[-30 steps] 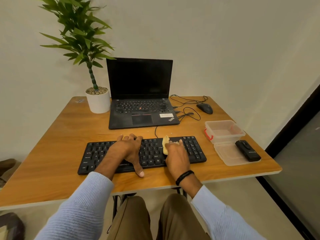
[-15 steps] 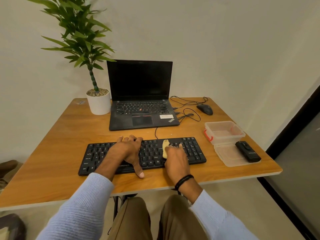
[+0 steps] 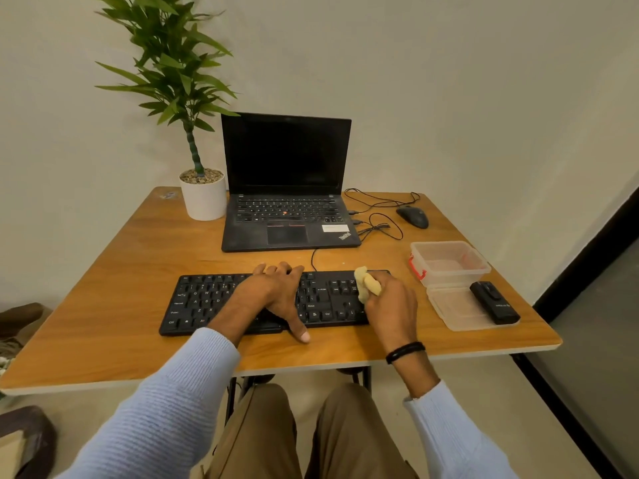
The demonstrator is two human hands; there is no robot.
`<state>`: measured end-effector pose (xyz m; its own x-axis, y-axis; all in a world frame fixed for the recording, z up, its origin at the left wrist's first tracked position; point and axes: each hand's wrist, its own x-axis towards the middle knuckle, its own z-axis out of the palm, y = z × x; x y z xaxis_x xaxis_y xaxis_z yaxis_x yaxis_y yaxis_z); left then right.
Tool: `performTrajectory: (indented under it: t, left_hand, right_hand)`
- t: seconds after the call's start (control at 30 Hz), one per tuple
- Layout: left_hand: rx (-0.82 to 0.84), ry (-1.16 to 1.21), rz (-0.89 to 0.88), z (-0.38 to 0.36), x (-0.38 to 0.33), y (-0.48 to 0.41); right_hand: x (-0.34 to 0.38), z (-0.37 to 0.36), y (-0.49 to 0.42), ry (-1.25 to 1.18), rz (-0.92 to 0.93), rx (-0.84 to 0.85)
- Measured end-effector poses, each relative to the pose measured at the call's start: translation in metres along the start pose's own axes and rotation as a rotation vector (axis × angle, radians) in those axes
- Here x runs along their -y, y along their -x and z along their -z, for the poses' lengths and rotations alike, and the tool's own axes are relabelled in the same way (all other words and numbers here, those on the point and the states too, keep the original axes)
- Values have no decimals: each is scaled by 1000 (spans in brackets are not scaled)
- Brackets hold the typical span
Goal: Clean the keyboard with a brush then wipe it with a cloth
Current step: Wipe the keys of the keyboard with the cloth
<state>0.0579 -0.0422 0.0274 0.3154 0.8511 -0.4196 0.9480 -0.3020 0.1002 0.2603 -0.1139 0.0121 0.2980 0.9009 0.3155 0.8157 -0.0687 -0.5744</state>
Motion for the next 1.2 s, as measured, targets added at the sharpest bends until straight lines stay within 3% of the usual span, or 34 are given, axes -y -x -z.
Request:
performTrajectory:
  t: [0.1,0.2,0.3,0.43,0.57,0.7,0.87,1.0,1.13,1.2]
  left_hand:
    - [-28,-1,12,-7,-2,-4]
    - [-36,-1,16,-9,-1,-4]
    - [-38,-8,20,-8,-1,-5]
    - [-30,-18,28,-6,-2,-7]
    - [-39,-10,25,-7,1,-8]
    - [-28,7,33,-7,1,-7]
    - [-54,23,24,-10,3,-6]
    - [-71,23,13,-11,4,-5]
    - [-70,24,12,-11,2,-3]
    - [-66,27,21,-11,3,-3]
  right_hand:
    - [12,-13,0,131,71,27]
    - [22,-26,14,305,173,204]
    - [21,-16,18,247,196,345]
    - [19,-14,4,219,160,278]
    - [28,-18,1,275,202,389]
    - [29,-33,-29,354,197,221]
    - [31,-40,-22,481,291,392]
    - [27,-19,-28,470,265,473]
    - [35,-25,-43,282,153,250]
    - [38,-39,-40,273,179,258]
